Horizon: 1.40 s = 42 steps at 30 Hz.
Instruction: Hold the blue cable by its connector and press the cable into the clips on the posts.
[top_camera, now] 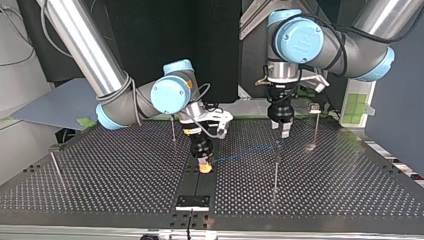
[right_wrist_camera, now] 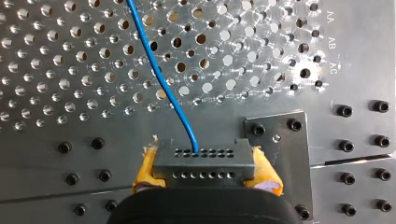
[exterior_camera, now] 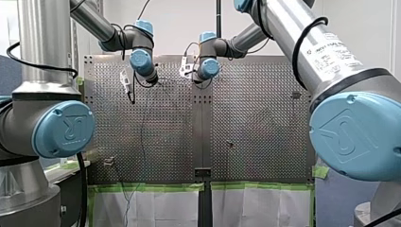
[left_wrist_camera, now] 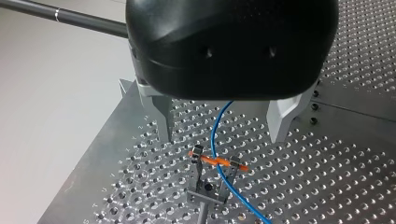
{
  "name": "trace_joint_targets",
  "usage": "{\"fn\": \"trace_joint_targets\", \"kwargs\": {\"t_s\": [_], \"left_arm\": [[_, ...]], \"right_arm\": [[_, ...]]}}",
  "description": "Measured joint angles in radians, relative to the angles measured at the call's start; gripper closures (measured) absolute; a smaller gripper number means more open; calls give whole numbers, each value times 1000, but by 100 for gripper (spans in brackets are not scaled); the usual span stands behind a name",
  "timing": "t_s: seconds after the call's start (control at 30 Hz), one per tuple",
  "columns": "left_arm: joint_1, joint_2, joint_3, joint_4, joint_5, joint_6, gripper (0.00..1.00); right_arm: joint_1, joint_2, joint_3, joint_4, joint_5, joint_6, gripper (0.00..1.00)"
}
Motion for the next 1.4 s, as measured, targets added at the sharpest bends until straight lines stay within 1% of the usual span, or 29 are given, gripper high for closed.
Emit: {"fn": "trace_joint_targets", "kwargs": {"t_s": [0.27, 0.4, 0.53, 0.67, 0.8, 0.9, 1.03, 1.4], "left_arm": [[0, 0, 0, 3, -1, 7, 0], [6, 0, 0, 25, 3, 36, 0], [11, -1, 0, 62, 25, 64, 0], [12, -5, 0, 79, 57, 61, 0], [8, -25, 0, 65, 77, 46, 0], [7, -41, 0, 59, 95, 38, 0], [6, -51, 0, 72, 116, 31, 0], [2, -62, 0, 86, 118, 28, 0]], "right_arm": [[-1, 0, 0, 0, -1, -1, 100], [-5, 0, 0, 2, -1, -3, 100], [-13, 0, 0, 2, -2, -4, 100], [-21, 0, 0, 1, -10, -3, 100], [-30, 0, 0, 1, -21, -2, 100], [-33, 1, 0, 1, -24, -2, 100], [-35, 1, 0, 0, -29, -3, 100], [-36, 4, 0, 0, -33, -3, 100]]}}
